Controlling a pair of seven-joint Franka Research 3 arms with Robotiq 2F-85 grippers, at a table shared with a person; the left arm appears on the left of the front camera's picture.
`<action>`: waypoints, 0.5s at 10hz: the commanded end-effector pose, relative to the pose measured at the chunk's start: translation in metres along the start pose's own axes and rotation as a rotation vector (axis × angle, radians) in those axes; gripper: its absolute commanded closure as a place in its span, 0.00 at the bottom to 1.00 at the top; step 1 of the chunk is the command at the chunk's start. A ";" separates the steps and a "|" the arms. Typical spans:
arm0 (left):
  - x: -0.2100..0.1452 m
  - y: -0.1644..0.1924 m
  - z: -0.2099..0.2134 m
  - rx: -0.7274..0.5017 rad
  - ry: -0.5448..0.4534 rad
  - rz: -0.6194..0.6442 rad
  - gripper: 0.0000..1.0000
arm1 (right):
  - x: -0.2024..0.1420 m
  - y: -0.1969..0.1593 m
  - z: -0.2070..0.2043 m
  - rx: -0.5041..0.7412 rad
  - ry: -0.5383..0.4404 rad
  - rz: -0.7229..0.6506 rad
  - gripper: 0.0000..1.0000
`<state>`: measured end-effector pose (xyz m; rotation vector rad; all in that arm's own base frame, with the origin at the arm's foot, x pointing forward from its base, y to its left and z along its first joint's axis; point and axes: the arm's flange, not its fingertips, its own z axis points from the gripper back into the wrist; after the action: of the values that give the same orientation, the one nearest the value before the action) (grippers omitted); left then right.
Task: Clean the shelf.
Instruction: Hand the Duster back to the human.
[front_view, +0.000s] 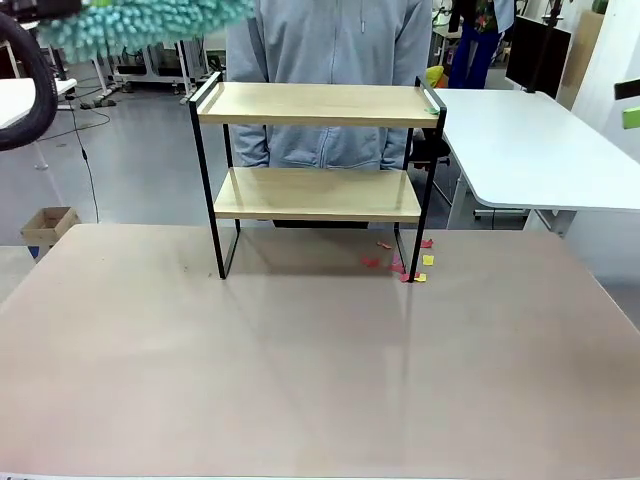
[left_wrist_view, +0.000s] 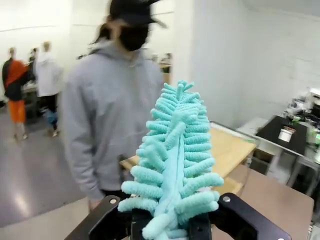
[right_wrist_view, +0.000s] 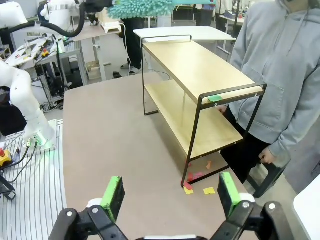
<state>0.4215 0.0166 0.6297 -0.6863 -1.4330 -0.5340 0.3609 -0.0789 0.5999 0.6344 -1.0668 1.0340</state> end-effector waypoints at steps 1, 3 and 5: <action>-0.006 0.030 -0.007 0.177 -0.072 0.034 0.81 | 0.005 -0.001 0.001 -0.001 -0.012 -0.009 0.00; -0.024 0.054 0.011 0.401 -0.132 0.023 0.81 | 0.005 -0.001 0.001 -0.001 -0.012 -0.009 0.00; -0.046 0.067 0.022 0.553 -0.143 0.021 0.81 | 0.005 -0.001 0.001 -0.001 -0.012 -0.009 0.00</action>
<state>0.4424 0.0889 0.5869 -0.3780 -1.5518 -0.0714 0.3612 -0.0791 0.6017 0.6318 -1.0676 1.0359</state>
